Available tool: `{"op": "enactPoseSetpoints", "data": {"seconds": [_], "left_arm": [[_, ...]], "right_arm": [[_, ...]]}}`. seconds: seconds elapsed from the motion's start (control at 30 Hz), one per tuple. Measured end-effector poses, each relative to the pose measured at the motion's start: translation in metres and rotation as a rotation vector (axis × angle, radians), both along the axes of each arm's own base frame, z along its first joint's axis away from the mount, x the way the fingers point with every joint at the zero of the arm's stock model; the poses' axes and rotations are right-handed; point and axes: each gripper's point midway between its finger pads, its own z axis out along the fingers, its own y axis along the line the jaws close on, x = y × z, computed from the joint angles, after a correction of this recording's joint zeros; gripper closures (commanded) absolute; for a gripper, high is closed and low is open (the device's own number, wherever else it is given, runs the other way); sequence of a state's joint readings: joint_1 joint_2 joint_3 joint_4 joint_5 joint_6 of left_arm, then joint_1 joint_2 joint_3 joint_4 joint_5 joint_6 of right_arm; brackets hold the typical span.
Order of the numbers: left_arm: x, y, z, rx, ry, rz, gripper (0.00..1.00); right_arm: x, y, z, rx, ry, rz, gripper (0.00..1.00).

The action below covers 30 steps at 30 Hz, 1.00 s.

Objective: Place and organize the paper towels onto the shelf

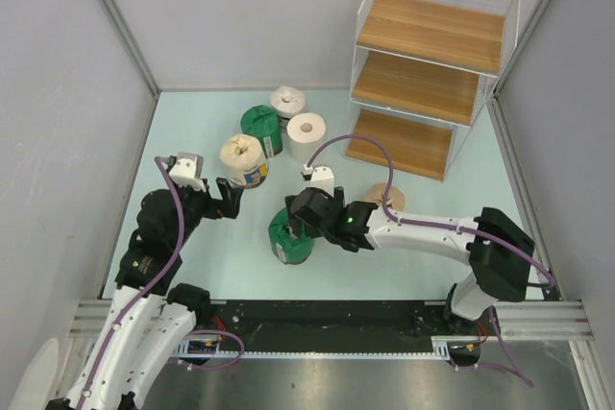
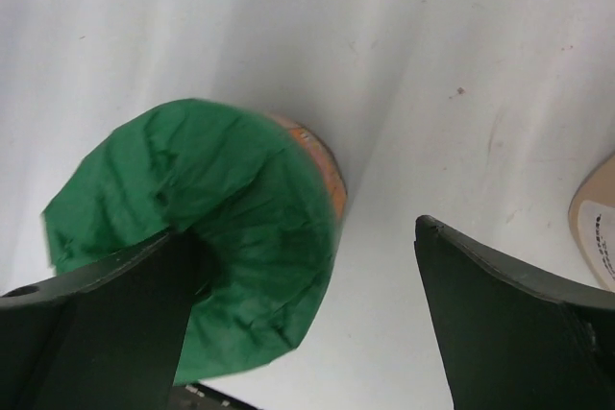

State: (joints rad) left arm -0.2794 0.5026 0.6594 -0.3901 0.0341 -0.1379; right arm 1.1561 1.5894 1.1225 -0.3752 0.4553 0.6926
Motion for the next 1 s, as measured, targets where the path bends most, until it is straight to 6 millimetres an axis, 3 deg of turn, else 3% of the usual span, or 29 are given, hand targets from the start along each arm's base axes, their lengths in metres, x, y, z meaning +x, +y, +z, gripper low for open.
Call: {"op": "enactPoseSetpoints", "data": {"seconds": [0.17, 0.37, 0.67, 0.77, 1.0], "left_arm": [[-0.001, -0.001, 0.001, 0.003, -0.013, -0.008, 0.0], [-0.002, -0.002, 0.0, 0.003, -0.012, -0.016, 0.0], [-0.001, -0.002, -0.001, 0.011, -0.009, -0.013, 0.0], [0.0, -0.002, -0.003, 0.014, -0.002, -0.014, 0.0], [0.0, -0.002, -0.003, 0.016, -0.001, -0.012, 0.0]], "right_arm": [[0.012, -0.004, -0.016, -0.018, 0.019, -0.042, 0.25], [0.014, 0.002, -0.014, 0.02, 0.027, -0.055, 0.57], [0.012, 0.004, -0.012, 0.019, 0.029, -0.021, 0.74], [0.016, 0.0, -0.008, 0.016, 0.014, -0.033, 0.75], [0.062, -0.038, 0.025, 0.06, -0.058, -0.189, 0.75]]}}
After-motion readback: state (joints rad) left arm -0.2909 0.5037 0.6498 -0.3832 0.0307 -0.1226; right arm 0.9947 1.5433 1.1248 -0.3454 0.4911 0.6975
